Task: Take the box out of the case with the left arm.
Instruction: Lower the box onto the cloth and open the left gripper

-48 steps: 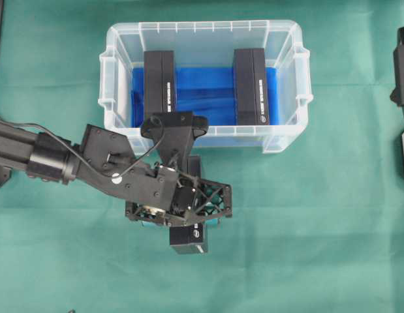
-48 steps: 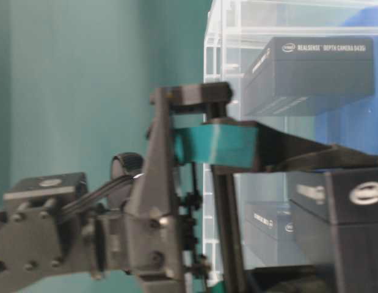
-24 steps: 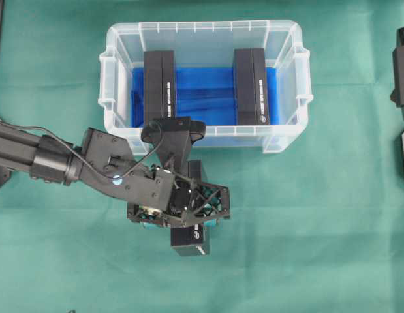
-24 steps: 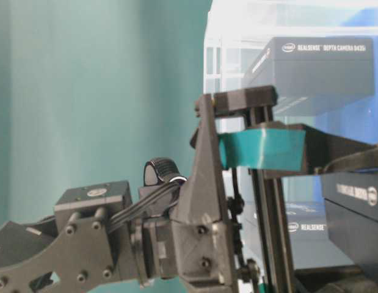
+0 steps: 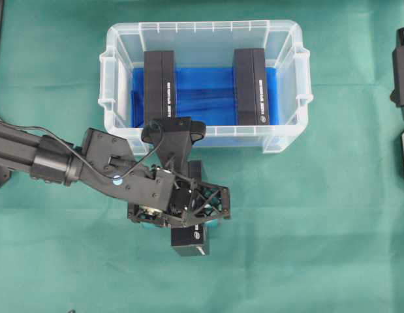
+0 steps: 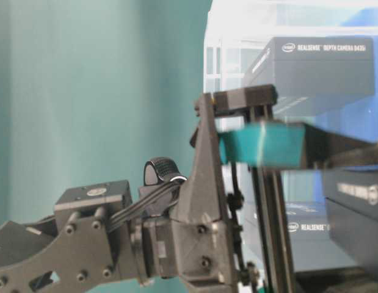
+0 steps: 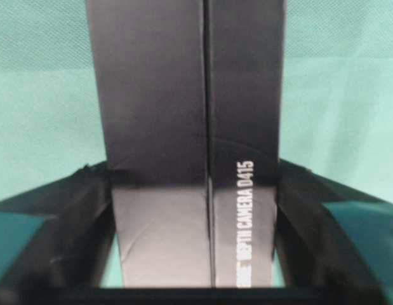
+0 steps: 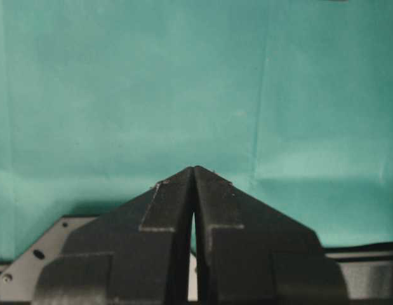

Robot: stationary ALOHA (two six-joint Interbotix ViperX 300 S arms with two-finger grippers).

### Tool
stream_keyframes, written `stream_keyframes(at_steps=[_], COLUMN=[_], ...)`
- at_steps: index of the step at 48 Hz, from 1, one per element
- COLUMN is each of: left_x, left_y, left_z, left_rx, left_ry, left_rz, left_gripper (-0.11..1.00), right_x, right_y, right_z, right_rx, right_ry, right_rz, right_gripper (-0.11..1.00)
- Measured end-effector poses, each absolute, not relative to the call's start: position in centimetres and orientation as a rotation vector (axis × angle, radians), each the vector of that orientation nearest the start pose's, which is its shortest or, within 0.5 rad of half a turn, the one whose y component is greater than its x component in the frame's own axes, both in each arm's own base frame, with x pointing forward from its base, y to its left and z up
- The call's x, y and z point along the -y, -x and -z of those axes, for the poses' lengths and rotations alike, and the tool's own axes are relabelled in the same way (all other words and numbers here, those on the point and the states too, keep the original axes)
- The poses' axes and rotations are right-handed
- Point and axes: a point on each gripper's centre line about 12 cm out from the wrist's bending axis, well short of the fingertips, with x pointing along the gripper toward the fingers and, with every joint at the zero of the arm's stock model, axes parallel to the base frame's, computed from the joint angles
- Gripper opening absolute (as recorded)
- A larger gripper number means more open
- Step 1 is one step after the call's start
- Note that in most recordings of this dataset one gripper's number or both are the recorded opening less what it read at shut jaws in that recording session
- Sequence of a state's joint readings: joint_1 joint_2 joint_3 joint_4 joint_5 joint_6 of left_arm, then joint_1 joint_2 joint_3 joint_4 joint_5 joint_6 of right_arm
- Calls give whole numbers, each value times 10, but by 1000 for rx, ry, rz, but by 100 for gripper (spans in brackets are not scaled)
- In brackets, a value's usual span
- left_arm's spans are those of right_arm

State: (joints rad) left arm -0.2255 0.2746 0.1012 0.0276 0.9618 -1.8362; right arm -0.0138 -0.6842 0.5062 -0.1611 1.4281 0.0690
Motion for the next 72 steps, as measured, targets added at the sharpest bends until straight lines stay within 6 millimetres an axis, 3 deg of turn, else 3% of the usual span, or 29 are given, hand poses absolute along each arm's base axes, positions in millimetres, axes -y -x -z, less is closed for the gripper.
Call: stream_keyframes(at_steps=[5, 29, 51, 63, 72], left_x=[97, 98, 97, 94, 91], left_y=[-436, -438, -450, -437, -432], left_z=[-175, -179, -255, -309, -321], left_rx=[-1041, -1034, -961, -974, -980], left_ry=[1360, 1366, 1437, 1422, 1406], left_rz=[-1032, -1019, -925, -951, -976], left_gripper=[99, 97, 97, 96, 96], right_x=[21, 21, 21, 22, 23], right_y=[-189, -188, -188, -188, -188], right_z=[-340, -339, -339, -340, -340], right_rx=[-1242, -1246, -1246, -1243, -1243], right_ry=[51, 52, 52, 59, 65], right_rz=[179, 178, 178, 185, 189], right_gripper=[0, 0, 0, 0, 0])
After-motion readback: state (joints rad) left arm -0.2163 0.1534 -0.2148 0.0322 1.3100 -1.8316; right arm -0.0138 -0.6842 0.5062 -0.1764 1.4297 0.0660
